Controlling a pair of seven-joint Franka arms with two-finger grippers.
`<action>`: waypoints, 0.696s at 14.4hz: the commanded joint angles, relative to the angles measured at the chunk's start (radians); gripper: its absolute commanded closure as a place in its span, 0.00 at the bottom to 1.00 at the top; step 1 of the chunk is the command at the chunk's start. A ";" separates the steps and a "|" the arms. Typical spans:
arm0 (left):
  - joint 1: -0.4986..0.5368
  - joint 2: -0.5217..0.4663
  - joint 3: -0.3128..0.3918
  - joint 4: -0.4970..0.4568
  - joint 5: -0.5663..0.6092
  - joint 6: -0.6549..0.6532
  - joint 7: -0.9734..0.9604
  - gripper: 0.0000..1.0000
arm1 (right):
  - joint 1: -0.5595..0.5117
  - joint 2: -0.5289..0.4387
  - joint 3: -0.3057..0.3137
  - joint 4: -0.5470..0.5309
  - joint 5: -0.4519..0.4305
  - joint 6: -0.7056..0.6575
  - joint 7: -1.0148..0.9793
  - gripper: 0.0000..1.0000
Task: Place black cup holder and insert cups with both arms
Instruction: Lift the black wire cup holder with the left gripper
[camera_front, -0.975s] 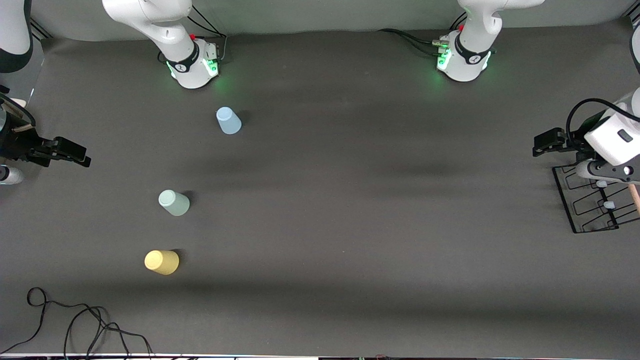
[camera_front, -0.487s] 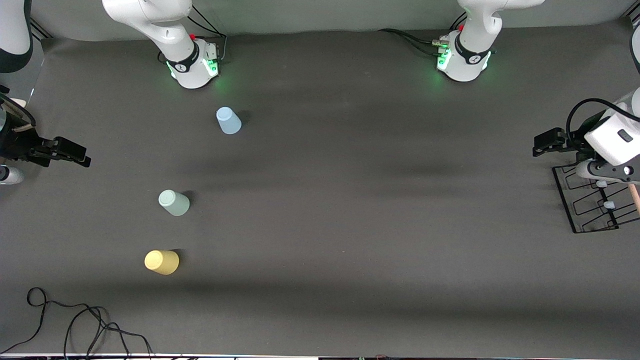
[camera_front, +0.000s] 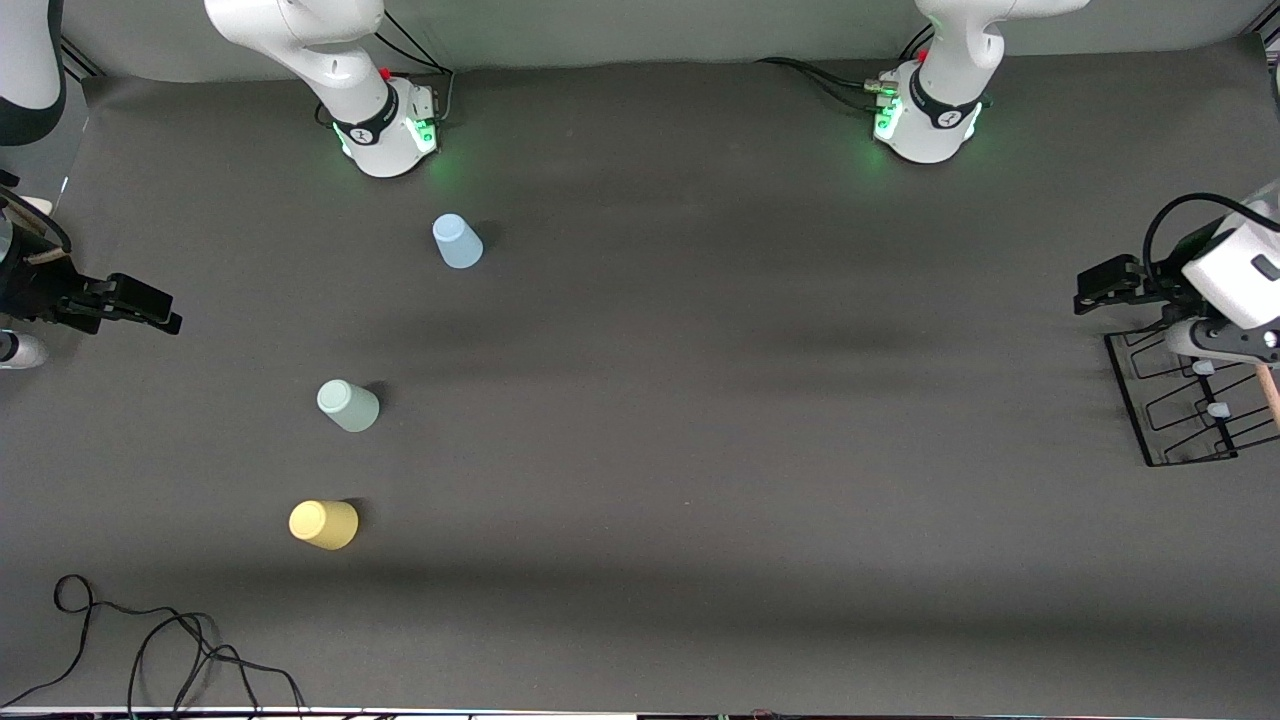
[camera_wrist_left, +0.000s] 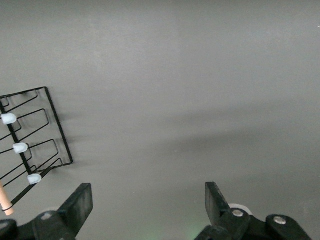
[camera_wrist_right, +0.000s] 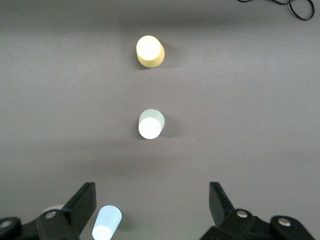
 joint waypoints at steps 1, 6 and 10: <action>0.038 0.006 0.000 0.015 0.000 -0.005 0.026 0.00 | 0.003 -0.004 -0.005 0.004 0.020 0.008 0.011 0.00; 0.164 0.032 0.000 0.018 0.004 0.004 0.108 0.00 | 0.003 -0.004 -0.005 0.004 0.020 0.010 0.011 0.00; 0.248 0.073 0.000 0.021 0.070 0.024 0.180 0.00 | 0.003 -0.004 -0.005 0.004 0.020 0.010 0.011 0.00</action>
